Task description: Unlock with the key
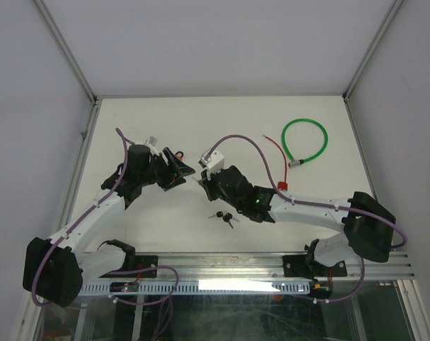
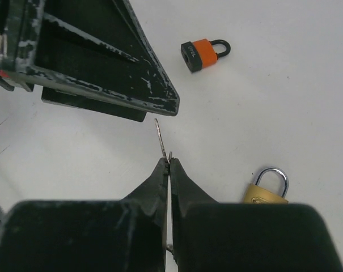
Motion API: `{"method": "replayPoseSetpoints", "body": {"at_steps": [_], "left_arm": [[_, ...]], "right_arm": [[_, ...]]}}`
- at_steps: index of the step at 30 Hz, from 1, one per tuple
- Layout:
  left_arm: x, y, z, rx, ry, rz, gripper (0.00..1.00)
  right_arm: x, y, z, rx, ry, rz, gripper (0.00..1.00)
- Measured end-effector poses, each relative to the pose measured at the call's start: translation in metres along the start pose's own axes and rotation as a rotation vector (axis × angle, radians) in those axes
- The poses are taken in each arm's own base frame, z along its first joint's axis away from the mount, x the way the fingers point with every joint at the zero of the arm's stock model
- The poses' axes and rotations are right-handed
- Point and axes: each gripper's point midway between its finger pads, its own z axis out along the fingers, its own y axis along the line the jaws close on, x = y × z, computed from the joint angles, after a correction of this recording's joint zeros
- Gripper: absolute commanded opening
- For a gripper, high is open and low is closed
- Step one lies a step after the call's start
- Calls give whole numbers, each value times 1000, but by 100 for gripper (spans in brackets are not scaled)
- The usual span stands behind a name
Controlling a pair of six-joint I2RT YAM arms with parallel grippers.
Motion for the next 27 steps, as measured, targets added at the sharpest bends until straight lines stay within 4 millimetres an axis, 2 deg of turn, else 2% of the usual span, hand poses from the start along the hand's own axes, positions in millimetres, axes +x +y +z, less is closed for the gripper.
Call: {"method": "replayPoseSetpoints", "body": {"at_steps": [9, 13, 16, 21, 27], "left_arm": [[0, -5, 7, 13, -13, -36, 43], [3, -3, 11, 6, -2, -42, 40], [3, -4, 12, 8, -1, -46, 36], [6, -7, 13, 17, 6, -52, 21], [8, -6, 16, 13, 13, -53, 20]], "right_arm": [[-9, 5, -4, 66, -58, -99, 0], [-10, 5, -4, 86, -68, -119, 0], [-6, 5, -2, 100, -61, -139, 0], [5, 7, 2, 114, -38, -180, 0], [6, 7, 5, 140, -39, -204, 0]]}}
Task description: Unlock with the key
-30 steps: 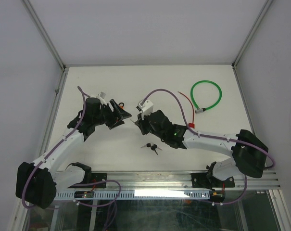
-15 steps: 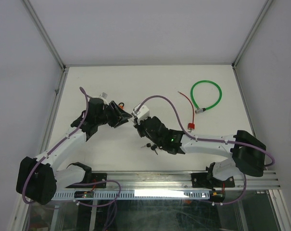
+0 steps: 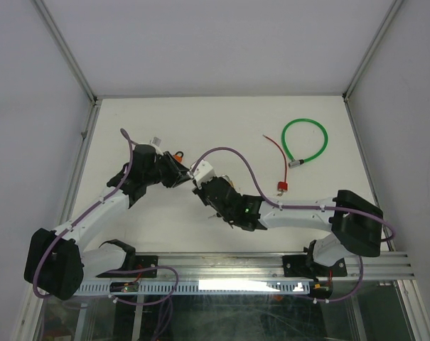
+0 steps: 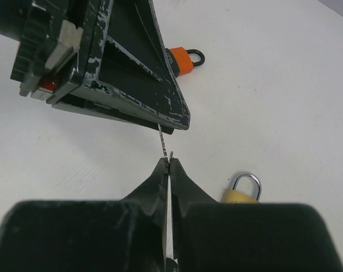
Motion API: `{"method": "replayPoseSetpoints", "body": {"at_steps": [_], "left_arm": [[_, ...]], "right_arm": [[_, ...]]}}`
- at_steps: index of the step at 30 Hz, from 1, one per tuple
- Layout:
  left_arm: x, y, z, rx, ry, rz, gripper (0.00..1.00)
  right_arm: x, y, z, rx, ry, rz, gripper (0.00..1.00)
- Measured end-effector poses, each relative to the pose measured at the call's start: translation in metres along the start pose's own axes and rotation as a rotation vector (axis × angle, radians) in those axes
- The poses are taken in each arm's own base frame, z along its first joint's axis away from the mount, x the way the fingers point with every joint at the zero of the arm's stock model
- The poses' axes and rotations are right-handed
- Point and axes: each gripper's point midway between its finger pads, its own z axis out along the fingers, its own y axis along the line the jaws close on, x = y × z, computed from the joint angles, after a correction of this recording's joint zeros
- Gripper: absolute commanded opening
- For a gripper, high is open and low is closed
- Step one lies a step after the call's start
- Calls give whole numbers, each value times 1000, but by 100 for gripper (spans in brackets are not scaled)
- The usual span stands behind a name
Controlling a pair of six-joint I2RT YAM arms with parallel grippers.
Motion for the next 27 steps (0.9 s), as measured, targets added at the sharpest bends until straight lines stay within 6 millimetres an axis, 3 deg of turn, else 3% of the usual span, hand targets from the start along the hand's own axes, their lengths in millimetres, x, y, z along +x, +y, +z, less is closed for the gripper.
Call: {"method": "replayPoseSetpoints", "body": {"at_steps": [6, 12, 19, 24, 27], "left_arm": [[2, -1, 2, 4, 7, 1, 20], [5, 2, 4, -5, 16, -5, 0], [0, 1, 3, -1, -13, 27, 0], [-11, -9, -7, 55, -87, 157, 0], [-16, -25, -15, 122, -133, 286, 0]], "right_arm": [[-5, 2, 0, 14, -23, -1, 0], [-7, 5, 1, 17, -33, -13, 0], [-8, 8, 0, 0, -41, -1, 29], [-9, 7, -4, -36, -35, 28, 40], [-15, -2, -10, -71, -39, 77, 40]]}}
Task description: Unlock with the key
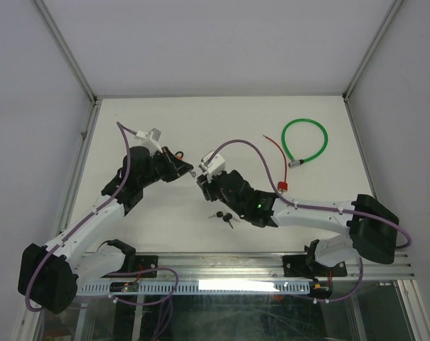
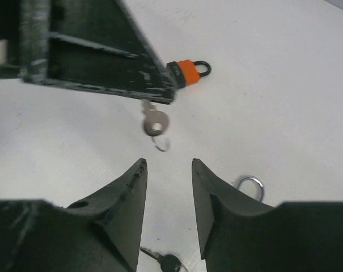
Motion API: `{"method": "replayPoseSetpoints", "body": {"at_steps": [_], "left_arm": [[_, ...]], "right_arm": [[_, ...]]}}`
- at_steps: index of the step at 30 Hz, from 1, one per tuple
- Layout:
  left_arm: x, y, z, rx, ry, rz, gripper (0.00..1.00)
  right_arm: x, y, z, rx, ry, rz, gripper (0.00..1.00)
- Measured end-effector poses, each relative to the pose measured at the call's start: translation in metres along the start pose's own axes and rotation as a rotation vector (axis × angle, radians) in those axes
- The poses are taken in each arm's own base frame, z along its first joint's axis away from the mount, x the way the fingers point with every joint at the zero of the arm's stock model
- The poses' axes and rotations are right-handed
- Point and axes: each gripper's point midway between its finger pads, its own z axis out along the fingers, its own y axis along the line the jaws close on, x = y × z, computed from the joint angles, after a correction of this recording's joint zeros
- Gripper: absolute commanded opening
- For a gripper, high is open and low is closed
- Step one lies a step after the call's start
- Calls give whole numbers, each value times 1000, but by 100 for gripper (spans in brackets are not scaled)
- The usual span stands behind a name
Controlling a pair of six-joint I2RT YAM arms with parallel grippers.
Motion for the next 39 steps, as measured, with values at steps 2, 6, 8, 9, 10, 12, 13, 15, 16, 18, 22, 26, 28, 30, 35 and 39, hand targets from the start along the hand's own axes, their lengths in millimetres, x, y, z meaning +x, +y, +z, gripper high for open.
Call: {"method": "replayPoseSetpoints", "body": {"at_steps": [2, 6, 8, 9, 10, 12, 13, 15, 16, 18, 22, 26, 28, 30, 35, 39], "left_arm": [[-4, -8, -3, 36, -21, 82, 0], [-9, -23, -14, 116, -71, 248, 0], [-11, -32, -23, 165, -95, 323, 0], [-13, -40, -27, 199, -110, 362, 0], [-14, -47, -31, 236, -121, 393, 0], [-15, -62, -36, 307, -133, 446, 0], [-15, -67, -38, 332, -135, 461, 0], [-12, -75, -39, 388, -128, 483, 0], [-10, -79, -39, 412, -120, 490, 0], [-7, -82, -38, 443, -103, 497, 0], [0, -88, -37, 494, -67, 501, 0], [5, -97, -43, 559, -52, 499, 0], [8, -99, -45, 580, -42, 492, 0], [10, -101, -47, 600, -33, 489, 0], [13, -104, -49, 624, -16, 476, 0], [15, -108, -48, 640, -8, 469, 0]], "right_arm": [[-5, -16, -5, 10, -9, 34, 40], [-15, -65, -12, 91, -39, 96, 51], [-17, -69, -14, 3, -52, 182, 54], [-17, -68, -16, -48, -57, 221, 54], [-17, -64, -18, -104, -61, 253, 55], [-17, -49, -22, -234, -67, 313, 55], [-18, -40, -26, -299, -68, 339, 56], [-23, -27, -32, -398, -77, 374, 56], [-28, -21, -35, -444, -88, 389, 56], [-39, -12, -41, -523, -117, 414, 56], [-56, -7, -50, -611, -174, 451, 57], [-62, -7, -54, -645, -196, 476, 56], [-64, -6, -55, -656, -203, 480, 56], [-66, -5, -55, -662, -208, 486, 53], [-68, -5, -56, -676, -215, 497, 46], [-68, -2, -56, -695, -214, 501, 39]]}}
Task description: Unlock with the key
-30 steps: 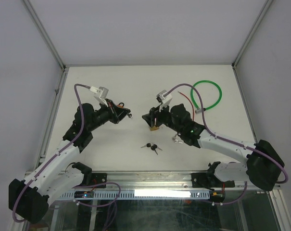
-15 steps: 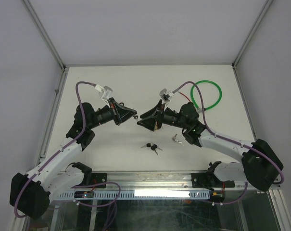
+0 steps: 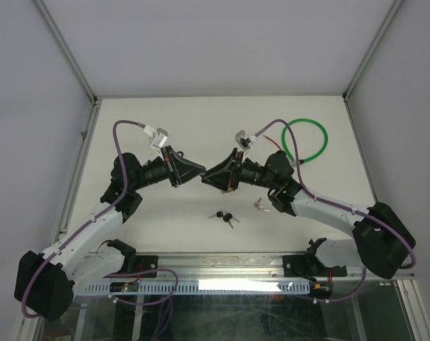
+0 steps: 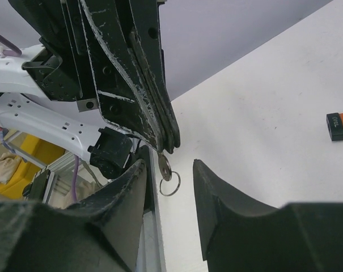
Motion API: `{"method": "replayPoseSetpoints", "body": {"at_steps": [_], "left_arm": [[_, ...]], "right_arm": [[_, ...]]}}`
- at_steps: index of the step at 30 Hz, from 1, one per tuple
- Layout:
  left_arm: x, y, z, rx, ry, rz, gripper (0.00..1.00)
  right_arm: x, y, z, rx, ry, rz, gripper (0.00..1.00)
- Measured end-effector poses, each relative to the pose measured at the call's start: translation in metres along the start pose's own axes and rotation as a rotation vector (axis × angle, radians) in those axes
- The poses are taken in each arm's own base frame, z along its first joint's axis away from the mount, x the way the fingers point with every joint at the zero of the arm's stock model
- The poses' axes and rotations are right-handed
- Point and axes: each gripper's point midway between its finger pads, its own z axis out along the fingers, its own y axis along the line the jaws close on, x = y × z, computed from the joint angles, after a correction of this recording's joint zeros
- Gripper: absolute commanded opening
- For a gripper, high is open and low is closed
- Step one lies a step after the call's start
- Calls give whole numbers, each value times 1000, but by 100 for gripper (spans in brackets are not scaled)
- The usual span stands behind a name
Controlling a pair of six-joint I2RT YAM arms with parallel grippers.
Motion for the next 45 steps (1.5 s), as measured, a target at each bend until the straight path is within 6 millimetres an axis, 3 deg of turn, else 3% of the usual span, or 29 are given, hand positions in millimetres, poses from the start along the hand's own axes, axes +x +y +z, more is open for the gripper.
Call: {"method": "replayPoseSetpoints", "body": {"at_steps": [7, 10, 12, 17, 20, 25, 28, 33, 38, 45], "left_arm": [[3, -2, 3, 19, 11, -7, 0], [4, -2, 3, 22, 13, -10, 0], [4, -2, 3, 22, 13, -18, 1], [3, 1, 4, -5, 1, -34, 39], [4, 14, 5, -76, -16, -57, 52], [14, 34, 10, -208, 2, -108, 63], [21, 51, 18, -309, 36, -141, 64], [47, 78, 40, -472, 148, -178, 68], [88, 101, 58, -650, 296, -179, 70], [141, 137, 68, -868, 448, -164, 75]], "right_arm": [[2, 3, 1, -21, 8, 8, 17], [2, 4, 0, -29, 11, 9, 0], [3, 5, 0, -35, 14, 9, 0], [3, 3, -2, -29, 17, 12, 0], [8, -10, -10, 29, 22, 31, 0], [12, -43, -35, 213, 6, 60, 0], [14, -64, -54, 351, -12, 67, 0], [19, -93, -86, 564, -39, 63, 0], [31, -114, -115, 728, -50, 59, 0], [45, -132, -147, 879, -64, 57, 0]]}}
